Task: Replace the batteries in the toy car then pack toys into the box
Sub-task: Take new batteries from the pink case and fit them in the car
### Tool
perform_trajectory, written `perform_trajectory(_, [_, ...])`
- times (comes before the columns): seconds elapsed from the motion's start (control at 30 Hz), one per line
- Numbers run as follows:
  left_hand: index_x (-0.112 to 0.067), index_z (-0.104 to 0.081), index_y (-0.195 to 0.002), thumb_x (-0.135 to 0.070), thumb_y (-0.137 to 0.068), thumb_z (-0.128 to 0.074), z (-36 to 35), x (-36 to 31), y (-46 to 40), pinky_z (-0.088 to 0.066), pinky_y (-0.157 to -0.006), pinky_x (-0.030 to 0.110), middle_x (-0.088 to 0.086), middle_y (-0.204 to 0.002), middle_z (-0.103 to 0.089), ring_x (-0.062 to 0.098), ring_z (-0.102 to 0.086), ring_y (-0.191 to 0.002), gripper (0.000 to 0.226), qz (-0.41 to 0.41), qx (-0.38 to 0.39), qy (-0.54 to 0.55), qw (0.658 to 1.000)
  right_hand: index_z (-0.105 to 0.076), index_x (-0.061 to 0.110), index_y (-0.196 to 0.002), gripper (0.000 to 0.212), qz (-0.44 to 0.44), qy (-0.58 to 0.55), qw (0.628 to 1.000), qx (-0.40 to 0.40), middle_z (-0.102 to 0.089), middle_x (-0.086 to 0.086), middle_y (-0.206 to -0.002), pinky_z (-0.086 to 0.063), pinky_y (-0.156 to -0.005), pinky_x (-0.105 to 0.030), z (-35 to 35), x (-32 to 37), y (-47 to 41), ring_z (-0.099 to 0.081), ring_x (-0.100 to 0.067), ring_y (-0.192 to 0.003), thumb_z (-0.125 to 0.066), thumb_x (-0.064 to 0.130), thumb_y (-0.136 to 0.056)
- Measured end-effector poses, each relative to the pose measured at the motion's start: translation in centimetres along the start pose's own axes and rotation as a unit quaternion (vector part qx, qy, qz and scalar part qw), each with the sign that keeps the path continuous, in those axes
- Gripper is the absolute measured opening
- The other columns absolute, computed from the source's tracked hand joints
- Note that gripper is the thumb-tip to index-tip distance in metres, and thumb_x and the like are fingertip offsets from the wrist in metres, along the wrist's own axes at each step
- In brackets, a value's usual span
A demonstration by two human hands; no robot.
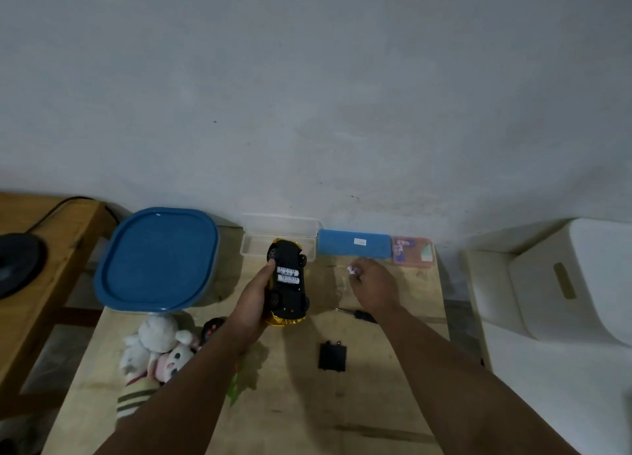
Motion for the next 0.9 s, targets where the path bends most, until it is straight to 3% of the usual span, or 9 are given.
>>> perform_trajectory(0.07, [-0.016, -0.07, -0.135, -0.049, -0.101, -0.053, 0.2, -0.4, 0.8, -0.063, -0.077, 0.044, 0.018, -0.123, -0.075, 0.036, -0.076, -0.101, 0.051, 0.007, -0.007, 0.017, 1.0, -0.065, 0.027, -0.119, 0.029, -0.029, -0.195, 0.979, -0.053, -0.066, 0.006, -0.088, -0.053, -0.075, -0.03, 1.7, 2.3, 1.3, -0.063, -0.01, -0.079, -0.067, 0.015, -0.093])
perform_trajectory(0.13, [-0.011, -0.071, -0.133, -0.049, -0.099, -0.052, 0.0, -1.2, 1.7, -0.063, -0.073, 0.045, 0.021, -0.111, -0.075, 0.037, -0.076, -0.089, 0.054, 0.003, 0.006, 0.027, 1.0, -0.069, 0.027, -0.11, 0.028, -0.034, -0.351, 0.933, -0.071, -0.07, 0.008, -0.086, -0.056, -0.072, -0.031, 3.2, 5.2, 2.8, -0.068, -0.008, -0.074, -0.071, 0.008, -0.091])
perform_trajectory(0.2, [-0.009, -0.068, -0.135, -0.049, -0.105, -0.044, -0.5, -2.1, 2.6, -0.062, -0.079, 0.047, 0.024, -0.107, -0.073, 0.038, -0.074, -0.086, 0.055, -0.008, 0.019, 0.021, 1.0, -0.072, 0.024, -0.102, 0.024, -0.045, -0.461, 0.884, -0.062, -0.076, -0.001, -0.089, -0.059, -0.071, -0.032, 4.1, 7.9, 4.5, -0.073, -0.017, -0.079, -0.075, 0.005, -0.087])
perform_trajectory(0.27, [-0.01, -0.066, -0.137, -0.048, -0.107, -0.039, -1.1, -3.2, 3.5, -0.062, -0.078, 0.045, 0.024, -0.106, -0.074, 0.036, -0.074, -0.085, 0.055, -0.024, 0.028, 0.017, 0.999, -0.074, 0.022, -0.098, 0.022, -0.042, -0.508, 0.859, -0.053, -0.078, -0.004, -0.092, -0.061, -0.074, -0.031, 4.6, 10.4, 6.2, -0.074, -0.02, -0.085, -0.079, 0.007, -0.084])
perform_trajectory(0.4, [-0.01, -0.07, -0.131, -0.049, -0.107, -0.039, -3.0, -5.2, 5.5, -0.062, -0.067, 0.038, 0.023, -0.105, -0.077, 0.033, -0.076, -0.081, 0.055, -0.042, 0.048, 0.001, 0.998, -0.075, 0.023, -0.096, 0.019, -0.015, -0.511, 0.854, -0.098, -0.078, 0.006, -0.09, -0.059, -0.076, -0.025, 5.8, 13.9, 9.1, -0.074, -0.01, -0.088, -0.082, 0.012, -0.081])
perform_trajectory(0.63, [-0.011, -0.073, -0.128, -0.049, -0.107, -0.04, -5.0, -7.1, 8.9, -0.058, -0.08, 0.044, 0.023, -0.119, -0.076, 0.038, -0.075, -0.1, 0.054, -0.053, 0.058, -0.002, 0.997, -0.075, 0.027, -0.091, 0.012, -0.012, -0.427, 0.878, -0.216, -0.076, 0.013, -0.082, -0.062, -0.074, -0.03, 8.2, 16.7, 12.4, -0.072, -0.003, -0.08, -0.082, 0.021, -0.083])
perform_trajectory(0.77, [-0.013, -0.079, -0.118, -0.05, -0.107, -0.04, -5.1, -7.8, 10.0, -0.061, -0.082, 0.044, 0.02, -0.117, -0.077, 0.033, -0.078, -0.094, 0.055, -0.067, 0.059, 0.022, 0.996, -0.076, 0.027, -0.09, 0.011, -0.013, -0.417, 0.872, -0.257, -0.074, 0.013, -0.085, -0.06, -0.073, -0.03, 8.9, 17.9, 13.7, -0.069, -0.001, -0.081, -0.083, 0.03, -0.082])
perform_trajectory(0.9, [-0.012, -0.075, -0.124, -0.05, -0.106, -0.04, -5.4, -8.2, 10.6, -0.058, -0.09, 0.048, 0.02, -0.112, -0.077, 0.033, -0.076, -0.095, 0.054, -0.079, 0.06, 0.032, 0.995, -0.077, 0.027, -0.09, 0.012, 0.018, -0.364, 0.882, -0.3, -0.066, 0.011, -0.089, -0.052, -0.068, -0.014, 9.5, 19.6, 14.7, -0.064, -0.002, -0.082, -0.083, 0.034, -0.081])
Point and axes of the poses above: each hand's wrist, its own y-axis away from the middle knuckle, its own z-axis out of the back of the hand, x = y × z, the point moved 6 cm from there along -y, towards the middle knuckle
